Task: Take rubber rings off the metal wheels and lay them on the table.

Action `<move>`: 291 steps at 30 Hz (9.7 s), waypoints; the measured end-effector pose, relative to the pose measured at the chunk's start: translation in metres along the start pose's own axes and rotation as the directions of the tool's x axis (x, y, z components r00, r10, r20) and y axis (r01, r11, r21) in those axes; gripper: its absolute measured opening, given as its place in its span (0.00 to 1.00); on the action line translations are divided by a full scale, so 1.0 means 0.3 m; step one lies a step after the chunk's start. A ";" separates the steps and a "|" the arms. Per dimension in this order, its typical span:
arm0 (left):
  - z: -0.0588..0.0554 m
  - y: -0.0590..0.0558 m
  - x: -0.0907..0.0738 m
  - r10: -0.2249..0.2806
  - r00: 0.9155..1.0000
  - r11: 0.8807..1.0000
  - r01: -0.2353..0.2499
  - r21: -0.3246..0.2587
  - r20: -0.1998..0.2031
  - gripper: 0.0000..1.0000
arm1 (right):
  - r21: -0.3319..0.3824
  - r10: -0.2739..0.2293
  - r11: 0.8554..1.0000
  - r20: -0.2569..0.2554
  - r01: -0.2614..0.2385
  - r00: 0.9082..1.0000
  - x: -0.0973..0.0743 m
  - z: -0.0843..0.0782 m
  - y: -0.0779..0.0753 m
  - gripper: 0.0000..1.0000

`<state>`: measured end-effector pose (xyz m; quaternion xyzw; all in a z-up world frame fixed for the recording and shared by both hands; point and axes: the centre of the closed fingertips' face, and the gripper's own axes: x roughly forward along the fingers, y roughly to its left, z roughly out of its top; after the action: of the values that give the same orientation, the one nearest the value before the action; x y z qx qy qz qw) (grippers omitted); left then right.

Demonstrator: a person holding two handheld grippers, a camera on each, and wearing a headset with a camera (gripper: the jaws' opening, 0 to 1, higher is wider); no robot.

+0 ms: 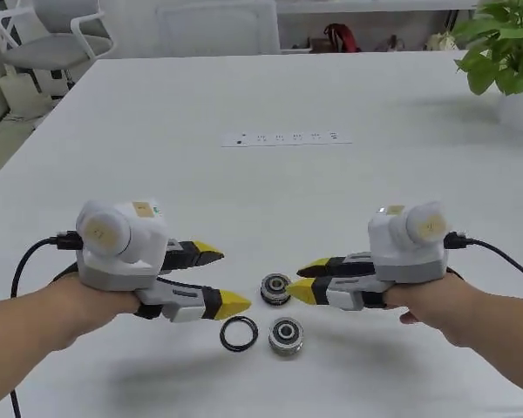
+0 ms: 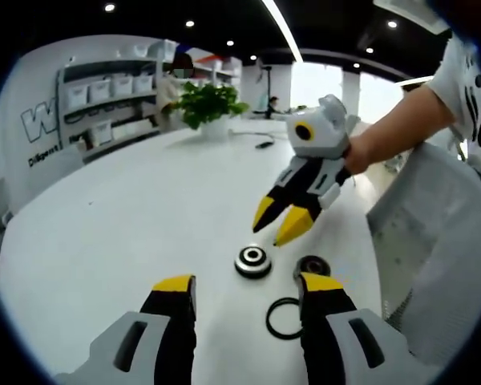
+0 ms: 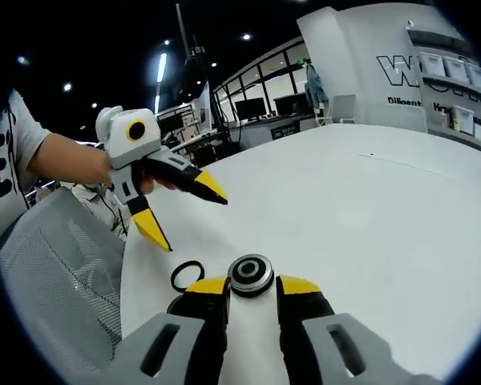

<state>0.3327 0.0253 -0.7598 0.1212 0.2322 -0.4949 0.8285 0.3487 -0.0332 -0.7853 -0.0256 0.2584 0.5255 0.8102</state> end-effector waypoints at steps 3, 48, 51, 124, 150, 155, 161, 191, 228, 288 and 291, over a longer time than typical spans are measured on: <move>-0.004 -0.002 0.015 -0.005 1.000 1.000 0.005 -0.001 -0.005 0.51 | -0.007 0.001 1.000 -0.010 -0.001 1.000 0.006 -0.011 0.001 0.20; -0.007 -0.025 0.197 -0.032 0.998 0.999 0.032 -0.001 -0.061 0.20 | -0.036 -0.013 0.999 -0.032 0.011 0.999 0.045 -0.066 -0.002 0.13; -0.004 -0.027 0.202 -0.034 0.998 0.999 0.035 0.015 -0.060 0.19 | -0.034 -0.012 0.999 -0.031 0.011 0.999 0.044 -0.066 -0.002 0.13; -0.009 -0.025 0.207 0.046 0.996 0.999 -0.046 0.007 -0.071 0.12 | 0.298 0.004 0.954 0.069 -0.025 0.998 0.015 0.001 0.009 0.00; -0.006 -0.034 0.205 0.043 0.996 0.999 -0.042 0.014 -0.078 0.15 | 0.325 0.009 0.945 0.076 -0.034 0.997 0.016 -0.002 0.011 0.00; 0.022 -0.068 0.187 -0.006 0.999 1.000 0.007 0.028 -0.049 0.24 | 0.326 0.014 0.945 0.079 -0.039 0.997 0.014 0.002 0.016 0.00; 0.032 -0.084 0.145 -0.039 0.999 0.998 0.040 0.045 -0.033 0.29 | 0.335 0.023 0.941 0.089 -0.052 0.996 0.011 0.010 0.022 0.00; 0.070 -0.143 -0.112 -0.069 0.994 0.997 0.064 0.053 0.085 0.62 | 0.377 0.150 0.908 0.114 -0.182 0.982 0.004 0.064 0.134 0.00; -0.040 -0.140 -0.219 -0.016 0.998 1.000 0.015 0.015 0.053 0.69 | 0.334 0.254 0.915 -0.046 -0.225 0.966 0.098 -0.024 0.279 0.00; 0.078 -0.131 -0.309 0.025 0.995 0.998 -0.030 0.050 0.096 0.79 | -0.058 0.031 0.998 0.149 -0.022 0.988 -0.227 0.216 0.158 0.46; 0.074 -0.133 -0.318 0.027 0.995 0.999 -0.032 0.044 0.099 0.80 | -0.082 0.023 0.997 0.141 -0.012 0.990 -0.242 0.205 0.156 0.49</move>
<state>0.2652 0.0693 -0.6913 0.1189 0.1779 -0.4932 0.8432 0.3094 -0.0538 -0.6888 -0.0186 0.1788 0.5431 0.8202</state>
